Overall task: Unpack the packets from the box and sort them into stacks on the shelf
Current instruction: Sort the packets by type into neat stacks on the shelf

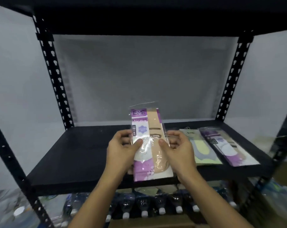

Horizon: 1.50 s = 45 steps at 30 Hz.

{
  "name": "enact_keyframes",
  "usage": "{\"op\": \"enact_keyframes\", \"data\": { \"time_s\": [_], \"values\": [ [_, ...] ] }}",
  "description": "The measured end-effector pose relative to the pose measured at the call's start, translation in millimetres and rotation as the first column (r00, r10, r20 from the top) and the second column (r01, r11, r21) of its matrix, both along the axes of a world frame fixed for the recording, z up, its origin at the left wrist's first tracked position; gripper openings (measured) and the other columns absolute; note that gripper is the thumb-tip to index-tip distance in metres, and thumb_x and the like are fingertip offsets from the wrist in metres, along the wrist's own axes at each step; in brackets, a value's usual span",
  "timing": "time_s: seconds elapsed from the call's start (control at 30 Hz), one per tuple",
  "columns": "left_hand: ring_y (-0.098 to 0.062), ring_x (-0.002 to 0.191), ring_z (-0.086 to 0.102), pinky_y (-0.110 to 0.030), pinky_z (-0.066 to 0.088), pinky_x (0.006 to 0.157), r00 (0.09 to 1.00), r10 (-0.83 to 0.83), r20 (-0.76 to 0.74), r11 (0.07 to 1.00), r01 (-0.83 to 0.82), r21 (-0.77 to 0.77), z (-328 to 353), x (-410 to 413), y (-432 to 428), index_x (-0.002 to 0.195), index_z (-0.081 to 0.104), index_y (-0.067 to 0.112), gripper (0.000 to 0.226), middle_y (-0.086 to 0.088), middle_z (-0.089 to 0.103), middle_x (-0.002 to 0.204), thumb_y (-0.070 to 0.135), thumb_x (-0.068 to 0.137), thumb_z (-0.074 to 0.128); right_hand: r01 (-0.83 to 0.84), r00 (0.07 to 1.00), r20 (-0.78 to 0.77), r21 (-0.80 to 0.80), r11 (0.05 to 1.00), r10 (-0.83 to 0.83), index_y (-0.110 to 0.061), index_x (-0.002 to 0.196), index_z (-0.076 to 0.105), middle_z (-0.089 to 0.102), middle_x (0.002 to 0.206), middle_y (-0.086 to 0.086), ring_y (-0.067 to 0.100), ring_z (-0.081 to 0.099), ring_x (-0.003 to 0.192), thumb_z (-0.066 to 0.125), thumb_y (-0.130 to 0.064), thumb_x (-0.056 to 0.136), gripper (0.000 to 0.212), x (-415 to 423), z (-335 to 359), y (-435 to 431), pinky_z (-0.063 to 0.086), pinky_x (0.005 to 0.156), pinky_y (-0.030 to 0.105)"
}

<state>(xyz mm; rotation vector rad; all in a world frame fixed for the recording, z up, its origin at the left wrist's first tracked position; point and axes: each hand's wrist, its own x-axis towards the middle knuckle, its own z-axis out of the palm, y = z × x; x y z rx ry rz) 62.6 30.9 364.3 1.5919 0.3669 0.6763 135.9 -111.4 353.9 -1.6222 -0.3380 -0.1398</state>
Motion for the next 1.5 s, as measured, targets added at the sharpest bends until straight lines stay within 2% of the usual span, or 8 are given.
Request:
{"op": "enact_keyframes", "data": {
  "time_s": [0.2, 0.37, 0.57, 0.7, 0.93, 1.13, 1.33, 1.5],
  "values": [
    [-0.010, 0.076, 0.069, -0.028, 0.058, 0.061, 0.991, -0.097, -0.091, 0.974, 0.113, 0.195, 3, 76, -80, 0.104, 0.057, 0.021, 0.031, 0.002, 0.065, 0.086, 0.024, 0.081, 0.077, 0.099, 0.989, -0.108, -0.031, 0.995, -0.102, -0.022, 0.104, 0.062, 0.064, 0.096, -0.002, 0.014, 0.064, 0.089, 0.069, -0.012, 0.084, 0.023, 49, 9, -98, 0.056, 0.073, 0.032],
    [-0.010, 0.082, 0.064, -0.022, 0.048, 0.058, 0.963, -0.142, -0.228, 0.910, 0.218, 0.352, -2, 141, -152, 0.106, 0.056, 0.018, 0.033, 0.008, 0.061, 0.084, 0.033, 0.083, 0.074, 0.215, 0.968, -0.096, -0.172, 0.961, -0.234, -0.019, 0.108, 0.065, 0.066, 0.092, -0.005, 0.013, 0.065, 0.085, 0.068, -0.010, 0.084, 0.026, 97, 7, -175, 0.058, 0.076, 0.037],
    [-0.014, 0.084, 0.062, -0.030, 0.052, 0.070, 0.928, -0.027, -0.372, 0.768, 0.257, 0.586, -22, 205, -205, 0.073, 0.050, 0.028, 0.026, 0.013, 0.062, 0.081, 0.043, 0.083, 0.070, 0.292, 0.946, -0.010, -0.402, 0.868, -0.323, -0.013, 0.118, 0.062, 0.061, 0.091, -0.008, 0.012, 0.058, 0.084, 0.065, -0.016, 0.088, 0.031, 150, -11, -220, 0.050, 0.078, 0.028],
    [-0.023, 0.111, 0.052, -0.042, 0.043, 0.094, 0.897, 0.133, -0.422, 0.609, 0.262, 0.749, -41, 243, -223, 0.096, 0.066, 0.022, 0.036, 0.003, 0.068, 0.101, 0.055, 0.079, 0.063, 0.291, 0.947, 0.025, -0.489, 0.822, -0.320, -0.009, 0.122, 0.060, 0.067, 0.108, 0.005, 0.010, 0.053, 0.084, 0.061, -0.013, 0.091, 0.031, 180, -29, -232, 0.041, 0.074, 0.022],
    [-0.026, 0.121, 0.045, -0.042, 0.034, 0.094, 0.875, 0.262, -0.408, 0.387, 0.292, 0.875, -54, 269, -232, 0.099, 0.066, 0.017, 0.043, -0.001, 0.067, 0.108, 0.056, 0.083, 0.056, 0.296, 0.943, 0.057, -0.589, 0.752, -0.327, -0.020, 0.107, 0.069, 0.065, 0.106, 0.009, 0.024, 0.059, 0.099, 0.058, -0.018, 0.090, 0.020, 225, -69, -238, 0.051, 0.082, 0.032],
    [-0.026, 0.126, 0.040, -0.045, 0.032, 0.102, 0.848, 0.320, -0.423, 0.248, 0.356, 0.901, -61, 274, -237, 0.110, 0.064, 0.014, 0.052, -0.005, 0.062, 0.123, 0.057, 0.088, 0.045, 0.350, 0.922, 0.138, -0.697, 0.625, -0.362, -0.022, 0.091, 0.066, 0.061, 0.094, 0.009, 0.025, 0.061, 0.077, 0.049, -0.027, 0.094, 0.019, 229, -85, -232, 0.057, 0.071, 0.042],
    [-0.027, 0.121, 0.044, -0.043, 0.035, 0.097, 0.828, 0.256, -0.498, 0.374, 0.391, 0.841, -49, 270, -229, 0.105, 0.066, 0.015, 0.050, -0.006, 0.063, 0.118, 0.058, 0.089, 0.046, 0.384, 0.910, 0.196, -0.734, 0.560, -0.366, -0.017, 0.106, 0.065, 0.067, 0.101, 0.007, 0.029, 0.046, 0.108, 0.044, -0.024, 0.097, 0.024, 207, -64, -225, 0.038, 0.091, 0.042],
    [-0.028, 0.119, 0.047, -0.043, 0.039, 0.099, 0.922, 0.143, -0.359, 0.566, 0.221, 0.794, -40, 234, -188, 0.115, 0.061, 0.014, 0.051, -0.008, 0.060, 0.122, 0.057, 0.088, 0.050, 0.375, 0.927, 0.238, -0.621, 0.688, -0.291, -0.014, 0.125, 0.057, 0.063, 0.119, 0.004, 0.028, 0.045, 0.118, 0.053, -0.025, 0.093, 0.033, 168, -43, -194, 0.034, 0.098, 0.045]
  ]
}}
